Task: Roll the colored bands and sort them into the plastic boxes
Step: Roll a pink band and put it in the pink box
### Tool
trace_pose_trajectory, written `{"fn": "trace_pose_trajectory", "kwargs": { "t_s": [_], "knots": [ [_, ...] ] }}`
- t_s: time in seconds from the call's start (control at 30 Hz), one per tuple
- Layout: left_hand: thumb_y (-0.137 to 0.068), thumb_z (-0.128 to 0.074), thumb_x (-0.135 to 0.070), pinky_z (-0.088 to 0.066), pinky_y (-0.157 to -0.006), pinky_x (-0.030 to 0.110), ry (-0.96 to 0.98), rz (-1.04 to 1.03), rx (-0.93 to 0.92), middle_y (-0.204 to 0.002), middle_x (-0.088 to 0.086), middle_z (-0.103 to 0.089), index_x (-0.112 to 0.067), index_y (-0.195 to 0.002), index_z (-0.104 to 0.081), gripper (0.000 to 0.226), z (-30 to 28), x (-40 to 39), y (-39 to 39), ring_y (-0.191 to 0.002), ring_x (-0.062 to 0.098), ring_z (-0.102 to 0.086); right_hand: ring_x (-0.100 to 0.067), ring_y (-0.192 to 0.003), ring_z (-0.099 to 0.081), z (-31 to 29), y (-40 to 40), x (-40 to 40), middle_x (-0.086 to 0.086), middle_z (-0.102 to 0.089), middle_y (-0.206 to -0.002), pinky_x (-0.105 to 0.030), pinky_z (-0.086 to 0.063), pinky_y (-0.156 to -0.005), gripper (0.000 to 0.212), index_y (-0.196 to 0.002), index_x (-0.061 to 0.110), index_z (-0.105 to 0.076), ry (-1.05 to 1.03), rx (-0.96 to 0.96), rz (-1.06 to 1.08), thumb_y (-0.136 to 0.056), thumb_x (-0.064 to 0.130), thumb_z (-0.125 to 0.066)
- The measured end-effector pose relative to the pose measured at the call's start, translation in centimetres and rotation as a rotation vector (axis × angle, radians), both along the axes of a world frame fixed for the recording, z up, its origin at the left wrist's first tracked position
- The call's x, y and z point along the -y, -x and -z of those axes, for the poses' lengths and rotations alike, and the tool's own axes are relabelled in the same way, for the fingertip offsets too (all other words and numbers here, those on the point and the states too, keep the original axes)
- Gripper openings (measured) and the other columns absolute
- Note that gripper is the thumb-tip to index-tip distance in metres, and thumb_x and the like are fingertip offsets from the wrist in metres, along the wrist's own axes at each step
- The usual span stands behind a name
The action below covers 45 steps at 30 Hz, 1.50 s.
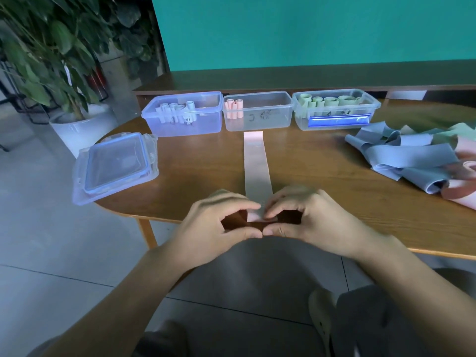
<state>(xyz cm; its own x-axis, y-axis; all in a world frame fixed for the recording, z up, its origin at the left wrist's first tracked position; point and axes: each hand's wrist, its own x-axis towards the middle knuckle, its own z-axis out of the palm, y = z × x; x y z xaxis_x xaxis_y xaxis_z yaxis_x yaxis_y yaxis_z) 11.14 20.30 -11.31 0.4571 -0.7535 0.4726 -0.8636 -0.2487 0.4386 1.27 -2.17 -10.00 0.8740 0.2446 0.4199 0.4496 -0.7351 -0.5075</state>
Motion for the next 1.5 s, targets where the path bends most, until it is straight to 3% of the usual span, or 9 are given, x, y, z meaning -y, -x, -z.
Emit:
{"fn": "trace_pose_trajectory", "kwargs": {
  "t_s": [0.27, 0.53, 0.63, 0.9, 1.13, 1.33, 1.5],
  "knots": [
    [-0.09, -0.07, -0.035, -0.053, -0.09, 0.029, 0.042, -0.033, -0.015, -0.102, -0.012, -0.074, -0.02, -0.101, -0.08, 0.022, -0.3, 0.0, 0.2, -0.103, 0.004, -0.065, -0.007, -0.095, -0.068, -0.1, -0.2, 0.3, 0.01, -0.072, -0.099, -0.025, -0.053, -0.087, 0.013, -0.097, 0.021, -0.081, -0.085, -0.06, 0.058, -0.085, 0.026, -0.079],
    [-0.086, -0.077, -0.036, -0.053, -0.085, 0.031, 0.06, -0.067, -0.021, -0.1, -0.015, -0.07, -0.023, -0.104, -0.078, 0.022, 0.0, 0.6, 1.4, -0.1, 0.008, -0.062, -0.009, -0.098, -0.066, 0.0, 0.1, 0.2, 0.009, -0.071, -0.1, -0.026, -0.052, -0.088, 0.009, -0.1, 0.02, -0.079, -0.043, -0.065, 0.048, -0.094, 0.021, -0.072],
    [-0.088, -0.074, -0.034, -0.052, -0.082, 0.032, 0.074, -0.077, -0.008, -0.093, -0.016, -0.07, -0.024, -0.098, -0.079, 0.015, 0.1, 0.9, 1.5, -0.096, 0.007, -0.062, -0.009, -0.1, -0.065, 0.0, 0.1, 0.3, 0.011, -0.07, -0.101, -0.026, -0.051, -0.088, 0.011, -0.102, 0.022, -0.078, -0.017, -0.063, 0.051, -0.094, 0.023, -0.07],
    [-0.091, -0.067, -0.043, -0.053, -0.081, 0.035, 0.005, -0.07, 0.056, -0.096, -0.013, -0.069, -0.024, -0.1, -0.078, 0.023, 0.1, 1.2, 1.3, -0.096, 0.008, -0.06, -0.009, -0.1, -0.065, -0.1, 0.3, 0.2, 0.012, -0.069, -0.101, -0.025, -0.051, -0.089, 0.011, -0.102, 0.024, -0.078, 0.0, -0.068, 0.061, -0.095, 0.025, -0.069],
    [-0.097, -0.062, -0.034, -0.051, -0.078, 0.032, 0.015, -0.078, 0.211, -0.094, -0.008, -0.068, -0.016, -0.097, -0.076, 0.023, 0.5, 1.4, 1.4, -0.093, 0.009, -0.059, -0.012, -0.098, -0.067, -0.1, 0.3, 0.1, 0.01, -0.07, -0.099, -0.03, -0.052, -0.088, 0.014, -0.098, 0.021, -0.075, -0.083, -0.053, 0.051, -0.087, 0.03, -0.077],
    [-0.1, -0.049, -0.039, -0.049, -0.081, 0.026, -0.022, -0.1, 0.181, -0.097, -0.011, -0.066, -0.018, -0.098, -0.076, 0.034, 0.3, 1.4, 1.7, -0.098, 0.007, -0.055, -0.011, -0.095, -0.067, 0.0, 0.3, 0.4, 0.01, -0.07, -0.097, -0.029, -0.054, -0.085, 0.011, -0.095, 0.021, -0.077, -0.043, -0.087, 0.053, -0.086, 0.027, -0.078],
    [-0.092, -0.059, -0.044, -0.037, -0.082, 0.007, 0.025, -0.204, 0.059, -0.096, -0.016, -0.055, -0.017, -0.088, -0.076, 0.032, 0.1, 1.5, 1.8, -0.095, 0.0, -0.049, -0.006, -0.103, -0.063, -0.1, 0.3, 0.4, 0.011, -0.067, -0.106, -0.021, -0.049, -0.089, 0.007, -0.092, 0.019, -0.079, -0.097, -0.137, 0.089, -0.089, 0.024, -0.076]
  ]
}}
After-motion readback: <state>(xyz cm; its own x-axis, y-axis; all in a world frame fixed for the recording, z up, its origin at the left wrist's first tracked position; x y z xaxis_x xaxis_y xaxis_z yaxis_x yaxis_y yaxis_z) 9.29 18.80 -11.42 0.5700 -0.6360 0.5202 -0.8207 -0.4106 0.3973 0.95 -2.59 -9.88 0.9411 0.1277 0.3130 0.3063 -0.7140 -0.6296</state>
